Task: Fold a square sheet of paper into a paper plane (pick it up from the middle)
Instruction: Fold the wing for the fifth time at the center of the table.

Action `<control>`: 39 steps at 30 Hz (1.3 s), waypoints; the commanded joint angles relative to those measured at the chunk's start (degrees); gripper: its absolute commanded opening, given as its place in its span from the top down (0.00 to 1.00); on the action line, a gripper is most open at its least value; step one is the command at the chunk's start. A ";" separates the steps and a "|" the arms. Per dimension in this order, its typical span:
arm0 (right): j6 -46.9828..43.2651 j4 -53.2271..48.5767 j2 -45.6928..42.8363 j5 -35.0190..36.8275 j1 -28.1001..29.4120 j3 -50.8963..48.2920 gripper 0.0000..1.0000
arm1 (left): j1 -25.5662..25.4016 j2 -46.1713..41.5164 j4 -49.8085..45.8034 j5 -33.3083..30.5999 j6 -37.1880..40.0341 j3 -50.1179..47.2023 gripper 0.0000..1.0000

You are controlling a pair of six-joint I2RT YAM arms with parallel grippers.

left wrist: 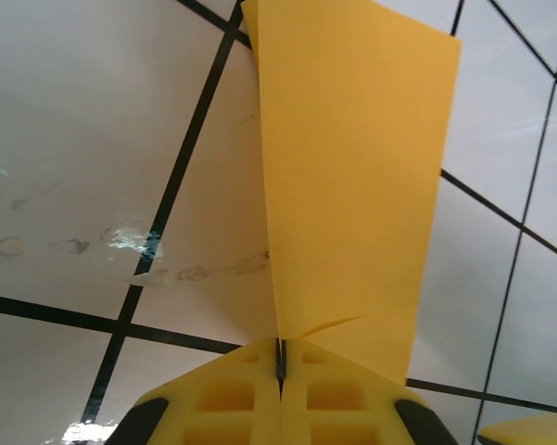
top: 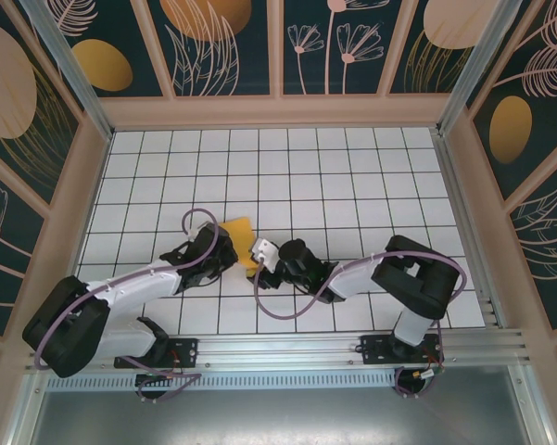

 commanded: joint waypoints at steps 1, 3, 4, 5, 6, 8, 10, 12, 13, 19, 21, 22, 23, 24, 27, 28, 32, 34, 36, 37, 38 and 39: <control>-2.20 3.39 2.59 -0.05 0.77 2.00 0.40 | -0.23 1.85 -1.55 -0.66 0.35 1.46 1.00; -2.68 4.12 3.76 0.08 0.85 2.49 0.44 | -0.26 2.63 -1.35 -0.22 0.51 2.42 1.00; -2.75 4.52 4.34 0.08 0.88 2.84 0.45 | -0.27 2.87 -1.33 -0.04 0.65 2.96 1.00; -2.88 5.11 4.82 0.08 0.85 2.89 0.45 | -0.22 2.98 -1.44 0.04 0.70 3.26 1.00; -2.98 5.90 5.41 -0.07 0.84 2.89 0.45 | -0.21 2.97 -1.43 0.08 0.87 3.62 1.00; -3.27 6.95 6.27 -0.65 0.92 3.03 0.45 | -0.15 2.63 -1.34 0.55 0.95 3.98 1.00; -3.59 8.45 7.13 -0.89 1.05 2.96 0.45 | 0.04 1.90 -1.34 1.15 0.84 4.32 1.00; -3.96 10.35 7.99 -0.26 1.01 2.74 0.45 | 0.21 1.19 -1.34 1.78 0.74 4.39 1.00; -4.27 11.42 8.44 0.35 1.01 2.57 0.45 | 0.33 0.90 -1.34 2.13 0.70 4.50 1.00; -5.32 17.16 11.20 2.05 1.01 2.27 0.48 | 1.30 0.14 -0.67 4.19 0.46 4.09 1.00; -5.56 18.80 12.01 2.99 1.01 2.12 0.52 | 1.75 -0.07 -0.43 4.87 0.39 3.74 1.00; -5.70 19.46 12.28 3.24 1.01 2.00 0.55 | 1.88 -0.11 -0.32 5.05 0.35 3.72 1.00; -5.85 19.87 12.60 3.25 1.07 1.99 0.56 | 2.00 -0.23 -0.24 5.35 0.28 3.64 1.00; -6.12 20.08 12.91 3.25 1.02 2.12 0.56 | 2.23 -0.40 -0.12 5.57 0.26 3.57 1.00; -6.51 21.48 13.75 5.71 1.02 2.17 0.56 | 2.66 -0.67 -0.30 6.01 0.22 3.57 1.00; -6.62 22.07 13.93 6.20 0.93 2.09 0.57 | 2.69 -0.68 -0.33 6.09 0.25 3.63 1.00; -6.94 22.84 14.83 8.08 0.85 2.79 0.57 | 2.95 -0.68 -0.71 6.38 0.50 3.76 1.00; -7.11 23.01 15.12 8.52 0.84 3.11 0.59 | 2.87 -0.70 -0.78 6.53 0.65 3.89 1.00; -7.19 22.87 15.26 8.53 0.76 3.46 0.60 | 2.95 -0.68 -0.81 6.72 0.64 3.91 1.00; -7.19 22.88 15.34 8.45 0.72 3.56 0.61 | 3.04 -0.72 -0.81 6.77 0.64 3.90 1.00; -7.19 22.74 15.54 8.43 0.70 3.79 0.61 | 2.95 -0.74 -0.79 6.88 0.65 3.92 1.00; -7.19 22.69 15.61 8.44 0.68 3.90 0.62 | 3.00 -0.77 -0.64 7.01 0.68 3.85 1.00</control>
